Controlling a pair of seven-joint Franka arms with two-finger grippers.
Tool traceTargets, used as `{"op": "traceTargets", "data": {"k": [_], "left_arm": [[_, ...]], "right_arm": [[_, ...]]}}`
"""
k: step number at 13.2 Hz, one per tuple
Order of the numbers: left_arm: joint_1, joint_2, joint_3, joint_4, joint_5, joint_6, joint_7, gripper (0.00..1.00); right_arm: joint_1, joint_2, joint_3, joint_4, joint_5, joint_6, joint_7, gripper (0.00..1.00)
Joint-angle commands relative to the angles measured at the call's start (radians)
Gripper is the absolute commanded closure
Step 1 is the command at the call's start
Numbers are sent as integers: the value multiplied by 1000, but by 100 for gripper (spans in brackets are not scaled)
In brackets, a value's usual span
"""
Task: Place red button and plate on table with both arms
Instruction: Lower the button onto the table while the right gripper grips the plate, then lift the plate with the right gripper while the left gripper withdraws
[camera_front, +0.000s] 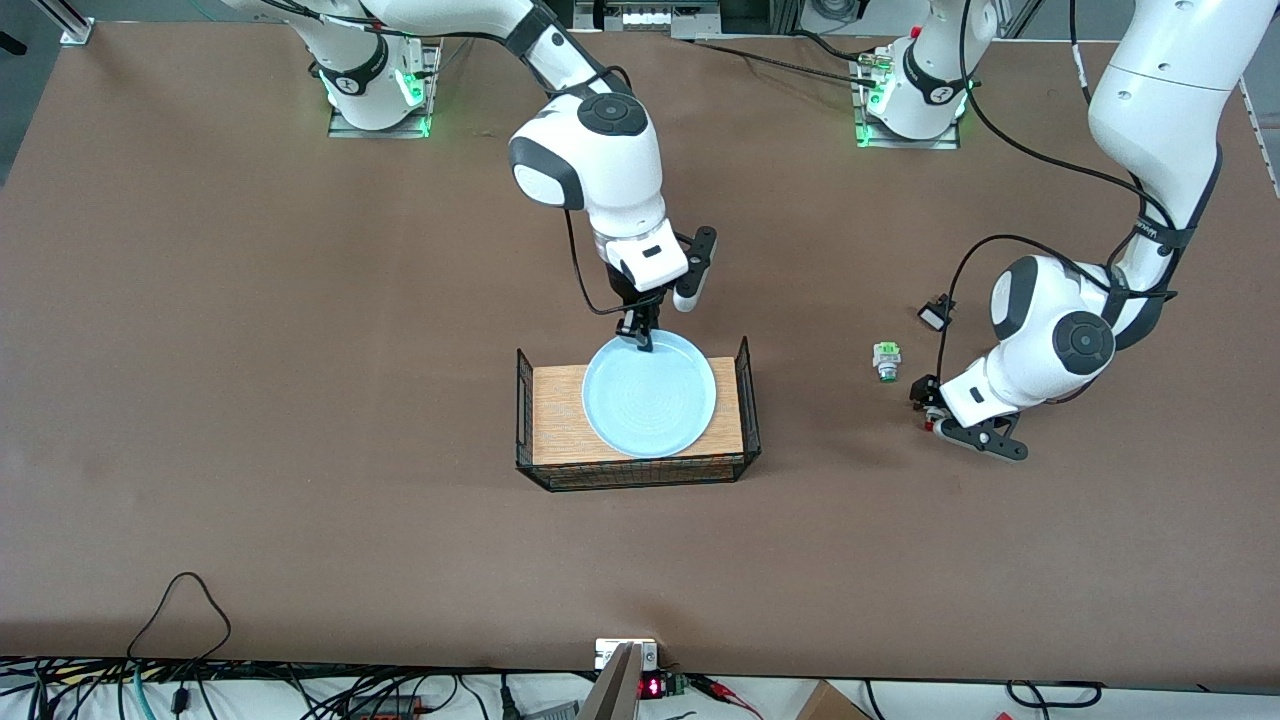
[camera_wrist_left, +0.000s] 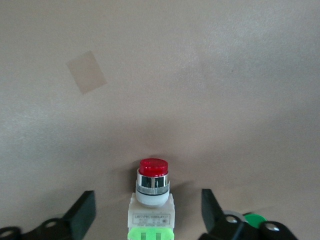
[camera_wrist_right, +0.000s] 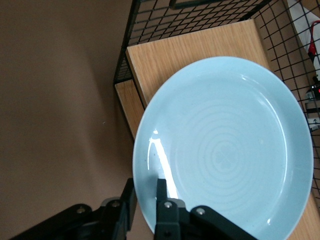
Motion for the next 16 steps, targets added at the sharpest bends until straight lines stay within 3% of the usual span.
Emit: {"op": "traceTargets", "data": {"k": [1, 3, 8, 13, 16], "left_arm": [[5, -68, -13, -13, -12, -49, 26, 0], [3, -93, -34, 38, -12, -154, 23, 0], [0, -93, -79, 271, -14, -483, 18, 0], [0, -100, -119, 505, -23, -797, 12, 0], [-3, -151, -140, 598, -25, -941, 4, 0]], "right_arm": [[24, 12, -10, 23, -37, 8, 14, 100], [28, 7, -10, 23, -37, 5, 37, 100], [30, -23, -9, 39, -26, -41, 49, 100], [85, -160, -9, 43, -22, -237, 265, 100], [70, -238, -18, 35, -22, -404, 325, 100]]}}
